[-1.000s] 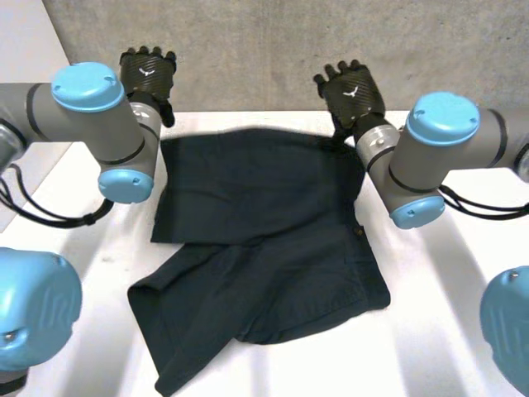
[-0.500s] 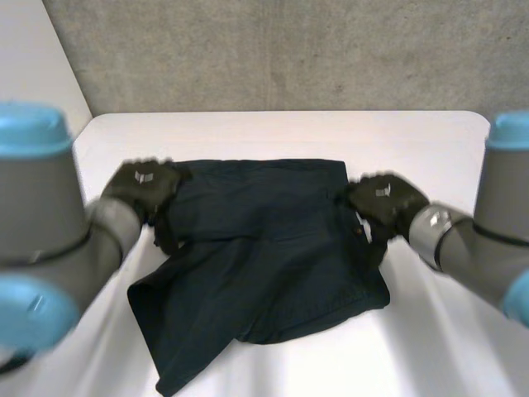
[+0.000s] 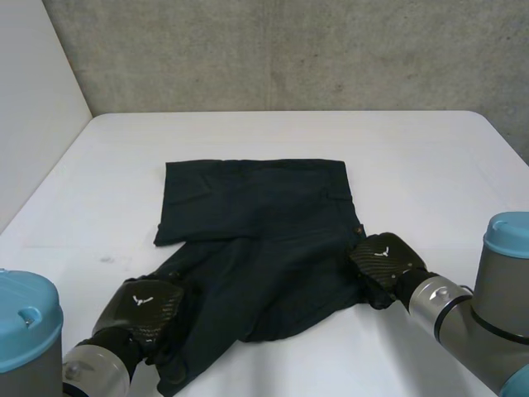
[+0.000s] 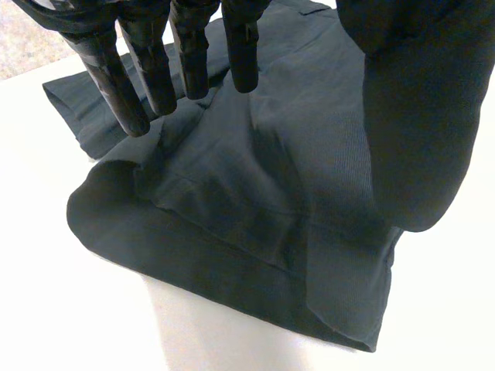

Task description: Fold the shorts.

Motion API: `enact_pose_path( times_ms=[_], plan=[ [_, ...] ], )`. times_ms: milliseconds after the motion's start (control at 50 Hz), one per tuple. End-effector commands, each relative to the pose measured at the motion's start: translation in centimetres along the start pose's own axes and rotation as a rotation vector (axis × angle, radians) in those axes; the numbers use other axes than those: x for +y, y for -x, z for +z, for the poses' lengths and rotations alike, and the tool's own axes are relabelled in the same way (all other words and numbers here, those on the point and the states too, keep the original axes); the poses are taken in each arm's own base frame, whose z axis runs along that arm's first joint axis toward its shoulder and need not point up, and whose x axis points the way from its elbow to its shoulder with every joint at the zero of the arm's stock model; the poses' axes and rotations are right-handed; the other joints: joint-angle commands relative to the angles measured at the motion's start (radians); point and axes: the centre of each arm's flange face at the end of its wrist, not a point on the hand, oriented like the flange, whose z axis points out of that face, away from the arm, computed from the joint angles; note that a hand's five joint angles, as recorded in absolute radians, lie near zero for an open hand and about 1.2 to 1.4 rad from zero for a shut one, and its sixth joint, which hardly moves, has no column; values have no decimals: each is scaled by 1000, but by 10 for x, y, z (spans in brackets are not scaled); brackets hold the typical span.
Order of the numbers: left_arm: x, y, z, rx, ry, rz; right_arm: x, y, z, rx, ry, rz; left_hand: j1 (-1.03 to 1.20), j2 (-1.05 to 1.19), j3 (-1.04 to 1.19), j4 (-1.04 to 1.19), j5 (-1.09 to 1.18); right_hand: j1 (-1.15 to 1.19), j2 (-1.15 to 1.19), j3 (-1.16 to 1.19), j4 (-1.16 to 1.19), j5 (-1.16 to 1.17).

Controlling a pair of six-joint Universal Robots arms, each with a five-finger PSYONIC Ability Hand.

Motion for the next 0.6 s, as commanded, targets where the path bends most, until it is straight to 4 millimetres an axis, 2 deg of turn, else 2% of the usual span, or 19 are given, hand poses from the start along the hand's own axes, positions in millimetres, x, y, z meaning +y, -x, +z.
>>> enact_pose_path(
  times_ms=[20,280,420,500,600],
  plan=[
    [9,-14,0,40,28,41,0,-1,3,8,-23,-9,78,77,80,76,75,471,226,234,227,286],
    [18,-22,9,-11,34,79,-4,-5,-1,37,-24,-3,192,192,194,190,190,471,226,234,227,286],
    [19,-21,17,-61,-1,83,-6,-8,-2,61,-20,-3,611,611,613,610,609,471,226,234,227,286],
    [23,-22,24,-70,-1,91,-9,-11,-5,86,-23,-13,1040,1039,1042,1038,1038,471,226,234,227,286],
    [24,-22,22,-69,4,116,-19,-13,-11,97,-31,-44,1078,1078,1080,1077,1076,471,226,234,227,286]
  ],
)
